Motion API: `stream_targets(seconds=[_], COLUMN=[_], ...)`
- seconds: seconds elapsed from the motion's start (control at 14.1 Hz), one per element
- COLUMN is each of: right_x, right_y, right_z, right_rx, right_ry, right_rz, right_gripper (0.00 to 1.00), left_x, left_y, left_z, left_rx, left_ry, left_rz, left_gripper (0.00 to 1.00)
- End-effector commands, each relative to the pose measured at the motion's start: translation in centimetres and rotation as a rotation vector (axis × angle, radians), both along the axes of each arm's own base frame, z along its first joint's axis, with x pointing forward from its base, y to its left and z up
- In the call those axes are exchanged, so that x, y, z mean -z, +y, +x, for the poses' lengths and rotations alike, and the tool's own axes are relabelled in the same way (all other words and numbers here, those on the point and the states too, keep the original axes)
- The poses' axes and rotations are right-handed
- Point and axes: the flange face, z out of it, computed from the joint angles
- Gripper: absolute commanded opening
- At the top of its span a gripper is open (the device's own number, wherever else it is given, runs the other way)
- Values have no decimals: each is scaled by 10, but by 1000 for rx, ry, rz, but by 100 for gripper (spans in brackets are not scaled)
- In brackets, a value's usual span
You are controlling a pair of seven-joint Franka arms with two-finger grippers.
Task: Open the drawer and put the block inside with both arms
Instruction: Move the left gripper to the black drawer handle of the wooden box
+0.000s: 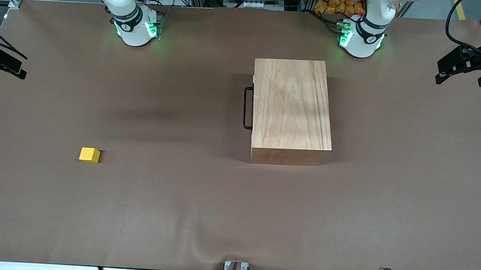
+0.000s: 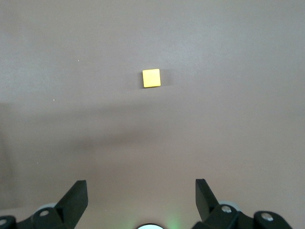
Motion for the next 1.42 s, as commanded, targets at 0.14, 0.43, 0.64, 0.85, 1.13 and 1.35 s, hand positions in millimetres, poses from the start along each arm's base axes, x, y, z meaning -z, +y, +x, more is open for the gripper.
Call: stream_targets(seconds=[0.14,0.43,0.64,0.85,1.13,1.35], right_x=[-3,-3,-3,-5,-3,-4], right_y=[0,0,-1,-2,-4,-4], right_z=[0,1,1,3,3,4], right_rx=[2,1,3,4,8,8], right_ry=[-8,-13,-14,-33,-28,-31], right_rz=[6,5,5,3,3,3], right_gripper=[100,100,100,100,100,100], left_x=[-5,-1,1,16,44,58], left_y=[-2,-10,-18,-55,-138,-211], left_z=[1,0,-1,7,9,13], left_rx=[2,22,21,74,104,85], left_ry=[3,20,33,60,105,128], left_rz=[2,-58,-67,-89,-92,-112], left_gripper=[100,100,100,100,100,100])
